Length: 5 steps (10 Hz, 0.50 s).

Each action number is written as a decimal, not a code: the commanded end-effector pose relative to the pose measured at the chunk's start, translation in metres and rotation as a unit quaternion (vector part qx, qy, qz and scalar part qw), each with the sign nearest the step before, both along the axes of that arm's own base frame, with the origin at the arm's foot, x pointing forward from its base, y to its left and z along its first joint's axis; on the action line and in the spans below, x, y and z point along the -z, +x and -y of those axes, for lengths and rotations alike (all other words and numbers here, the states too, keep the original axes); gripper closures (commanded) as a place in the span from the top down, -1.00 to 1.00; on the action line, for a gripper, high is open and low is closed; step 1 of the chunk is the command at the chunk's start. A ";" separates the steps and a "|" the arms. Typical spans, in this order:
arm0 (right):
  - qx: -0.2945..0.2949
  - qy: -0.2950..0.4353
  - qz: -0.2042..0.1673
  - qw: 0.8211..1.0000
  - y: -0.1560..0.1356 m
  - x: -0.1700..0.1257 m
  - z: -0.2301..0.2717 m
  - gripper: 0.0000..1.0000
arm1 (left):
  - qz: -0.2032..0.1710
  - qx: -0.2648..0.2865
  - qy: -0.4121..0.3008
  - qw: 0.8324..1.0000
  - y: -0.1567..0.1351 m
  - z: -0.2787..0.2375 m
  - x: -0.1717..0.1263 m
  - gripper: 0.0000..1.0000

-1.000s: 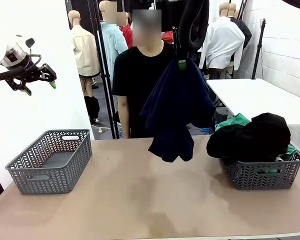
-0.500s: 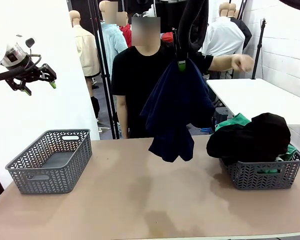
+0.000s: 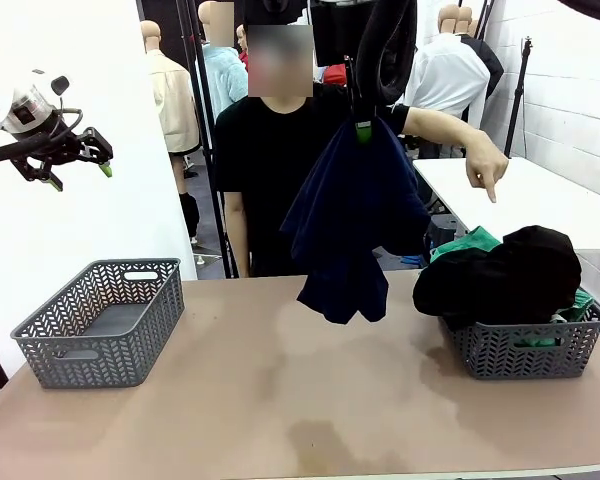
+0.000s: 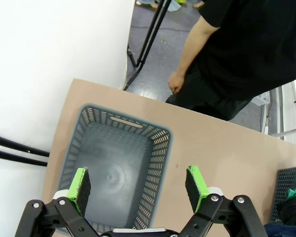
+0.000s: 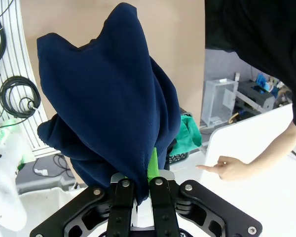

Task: Sort the tops and bottoms.
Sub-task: Sort the clothes according to human instructions.

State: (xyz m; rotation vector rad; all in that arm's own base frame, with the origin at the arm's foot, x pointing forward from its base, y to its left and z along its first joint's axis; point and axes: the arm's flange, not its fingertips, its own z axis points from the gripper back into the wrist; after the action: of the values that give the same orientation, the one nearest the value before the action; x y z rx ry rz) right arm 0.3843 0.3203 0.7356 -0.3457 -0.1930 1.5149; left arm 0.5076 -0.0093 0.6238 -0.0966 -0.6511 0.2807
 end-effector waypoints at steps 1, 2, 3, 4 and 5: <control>-0.002 0.001 0.008 1.000 -0.002 0.002 0.002 -1.00 | 0.001 0.001 0.005 1.000 0.001 -0.002 -0.002 1.00; -0.002 0.001 0.008 1.000 -0.002 0.002 0.002 -1.00 | 0.001 0.001 0.005 1.000 0.001 -0.002 -0.002 1.00; -0.002 0.001 0.008 1.000 -0.002 0.002 0.002 -1.00 | 0.001 0.001 0.005 1.000 0.001 -0.002 -0.002 1.00; -0.002 0.001 0.008 1.000 -0.002 0.002 0.002 -1.00 | 0.001 0.001 0.005 1.000 0.001 -0.002 -0.002 1.00; -0.002 0.001 0.008 1.000 -0.002 0.002 0.002 -1.00 | 0.001 0.001 0.005 1.000 0.001 -0.002 -0.002 1.00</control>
State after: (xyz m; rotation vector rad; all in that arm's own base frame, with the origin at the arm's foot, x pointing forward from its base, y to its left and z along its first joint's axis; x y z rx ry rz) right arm 0.3842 0.3203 0.7356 -0.3457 -0.1930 1.5150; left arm 0.5076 -0.0093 0.6238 -0.0965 -0.6511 0.2807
